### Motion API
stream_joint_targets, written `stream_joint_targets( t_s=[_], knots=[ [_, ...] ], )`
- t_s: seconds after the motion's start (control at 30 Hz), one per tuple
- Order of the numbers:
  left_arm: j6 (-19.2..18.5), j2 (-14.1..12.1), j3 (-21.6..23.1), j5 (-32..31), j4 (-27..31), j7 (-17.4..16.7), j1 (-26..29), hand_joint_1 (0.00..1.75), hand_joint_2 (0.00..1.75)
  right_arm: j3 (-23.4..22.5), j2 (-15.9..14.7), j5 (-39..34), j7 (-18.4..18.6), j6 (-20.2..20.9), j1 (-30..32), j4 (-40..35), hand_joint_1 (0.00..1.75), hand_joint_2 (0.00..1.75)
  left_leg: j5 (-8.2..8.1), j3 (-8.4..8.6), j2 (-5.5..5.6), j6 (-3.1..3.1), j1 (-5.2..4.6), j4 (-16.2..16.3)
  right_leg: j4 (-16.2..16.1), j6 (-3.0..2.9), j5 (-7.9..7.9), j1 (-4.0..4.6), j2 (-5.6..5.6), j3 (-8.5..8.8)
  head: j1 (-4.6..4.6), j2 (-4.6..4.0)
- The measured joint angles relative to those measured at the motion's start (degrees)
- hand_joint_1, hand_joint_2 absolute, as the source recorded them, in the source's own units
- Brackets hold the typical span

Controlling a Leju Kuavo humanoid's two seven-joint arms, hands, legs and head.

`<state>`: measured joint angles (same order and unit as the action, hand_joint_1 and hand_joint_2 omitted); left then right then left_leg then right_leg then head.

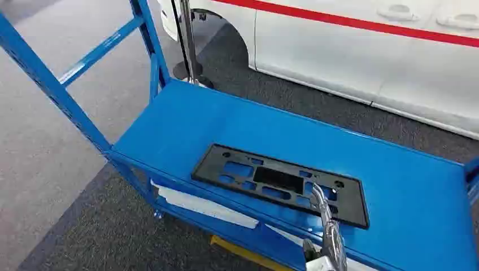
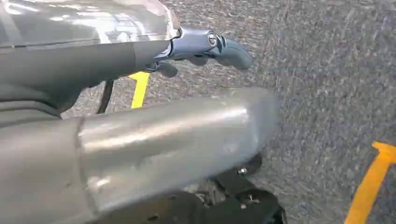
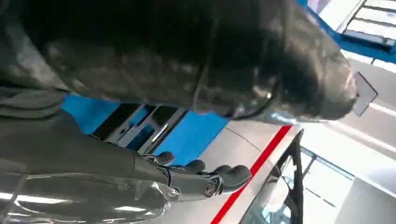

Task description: Take the parts from the cabinet and place them on the table.

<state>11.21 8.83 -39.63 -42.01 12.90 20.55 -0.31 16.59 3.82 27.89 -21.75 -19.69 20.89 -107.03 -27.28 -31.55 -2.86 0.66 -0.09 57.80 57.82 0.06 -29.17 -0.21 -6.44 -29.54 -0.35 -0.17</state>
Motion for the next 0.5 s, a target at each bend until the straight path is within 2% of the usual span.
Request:
stream_joint_targets(
  t_s=[0.07, 0.1, 0.13, 0.17, 0.2, 0.23, 0.27, 0.3, 0.33, 0.4, 0.43, 0.47, 0.5],
  knots=[
    [0.0, -0.02, -0.04, -0.09, 0.0, 0.0, 0.19, 0.0, 0.0, 0.04, 0.0, 2.02, -0.11, -1.52, -0.02, 0.0, 0.0, 1.75, 0.2, -0.14, 0.83, 0.59, -0.03, -0.17, -0.18, 0.54, 0.03, 0.05, -0.64, 0.21, 0.0, 0.0],
    [0.02, 0.0, -0.04, -0.26, 0.0, -0.02, 0.29, 0.0, 0.0, 0.04, 0.02, 4.62, -0.29, -3.59, -0.18, 0.0, 0.0, 1.75, 0.6, 0.2, 1.15, 1.1, 0.57, -0.73, 0.27, 1.02, -0.61, -0.22, 0.66, 0.14, -0.02, 0.0],
    [0.02, 0.02, -0.04, -0.57, 0.0, -0.09, 0.3, 0.0, 0.0, 0.04, 0.04, 7.79, -0.17, -5.89, -0.34, 0.0, 0.0, 1.75, 0.68, 0.21, 1.35, 1.27, 0.53, -0.82, 1.93, 1.18, -1.82, -0.41, 3.6, -0.5, 0.02, 0.0],
    [0.04, 0.0, -0.07, -0.74, 0.0, -0.11, 0.15, 0.0, 0.0, 0.07, 0.11, 10.76, 0.4, -8.05, -0.54, 0.0, 0.0, 1.75, 0.72, 0.13, 1.5, 1.57, 0.54, -0.82, 5.52, 1.2, -4.06, -0.43, 5.19, -2.25, 0.02, 0.0],
    [0.07, 0.0, -0.07, -1.07, 0.0, -0.13, -0.06, 0.0, 0.0, 0.11, 0.24, 13.45, 1.59, -9.8, -0.69, 0.02, 0.0, 1.75, 0.71, 0.08, 1.76, 1.76, 0.47, -0.82, 10.52, 1.27, -6.56, -0.51, 5.87, -4.73, 0.02, 0.0],
    [0.07, 0.02, -0.07, -1.42, 0.0, -0.18, -0.16, 0.0, 0.0, 0.15, 0.3, 16.1, 2.66, -11.37, -0.8, 0.07, 0.0, 1.75, 0.73, 0.05, 2.02, 1.88, 0.37, -0.81, 15.19, 1.34, -8.29, -0.54, 6.09, -7.1, 0.02, 0.0],
    [0.11, 0.02, -0.09, -2.01, 0.0, -0.24, -0.21, 0.0, 0.0, 0.17, 0.37, 22.05, 4.56, -14.52, -0.98, 0.15, 0.0, 1.75, 0.73, 0.08, 2.36, 1.88, 0.31, -0.78, 18.34, 1.36, -8.78, -0.54, 6.14, -8.86, 0.02, 0.0],
    [0.11, 0.02, -0.11, -2.52, 0.0, -0.26, -0.22, 0.0, 0.0, 0.13, 0.42, 27.19, 5.93, -16.77, -1.22, 0.26, 0.0, 1.75, 0.71, 0.19, 2.64, 1.88, 0.3, -0.78, 18.38, 1.33, -7.62, -0.53, 6.14, -9.2, 0.02, 0.0],
    [0.11, 0.02, -0.13, -3.06, 0.0, -0.28, -0.26, 0.0, 0.0, -0.4, 0.83, 33.64, 7.02, -18.58, -1.5, 0.28, 0.0, 1.75, 0.65, 0.34, 2.94, 1.83, 0.31, -0.75, 15.74, 1.23, -5.24, -0.54, 6.15, -8.25, 0.02, 0.0],
    [0.09, 0.07, -0.15, -3.91, 0.0, -0.33, -0.25, 0.0, 0.0, -2.22, 2.49, 42.89, 7.56, -19.85, -2.15, 0.28, 0.0, 1.75, 0.47, 0.64, 3.44, 1.59, 0.33, -0.58, 5.57, 0.92, 0.66, -0.59, 6.27, -3.76, 0.02, 0.0],
    [0.02, 0.07, -0.17, -4.41, 0.0, -0.33, -0.26, 0.0, 0.0, -3.1, 3.16, 45.53, 7.56, -19.87, -2.52, 0.3, 0.0, 1.75, 0.32, 0.45, 3.63, 1.37, 0.25, -0.38, 1.68, 0.67, 1.55, -0.6, 6.82, -2.36, 0.04, 0.0],
    [0.0, 0.09, -0.17, -4.83, 0.0, -0.31, -0.43, 0.0, 0.0, -3.81, 3.94, 47.31, 7.56, -19.89, -3.0, 0.37, 0.0, 1.75, 0.06, 0.05, 3.97, 0.95, -0.08, 0.14, 0.81, 0.57, 1.11, -0.41, 6.93, -2.13, 0.0, 0.0],
    [-0.02, 0.09, -0.17, -5.15, 0.0, -0.31, -0.45, 0.0, 0.0, -4.73, 4.76, 48.39, 7.41, -19.93, -3.31, 0.52, 0.0, 1.75, 0.23, -0.17, 4.0, 0.65, 0.04, 0.08, 1.0, 0.4, 1.22, -0.33, 6.91, -2.42, 0.0, 0.0]
  ],
)
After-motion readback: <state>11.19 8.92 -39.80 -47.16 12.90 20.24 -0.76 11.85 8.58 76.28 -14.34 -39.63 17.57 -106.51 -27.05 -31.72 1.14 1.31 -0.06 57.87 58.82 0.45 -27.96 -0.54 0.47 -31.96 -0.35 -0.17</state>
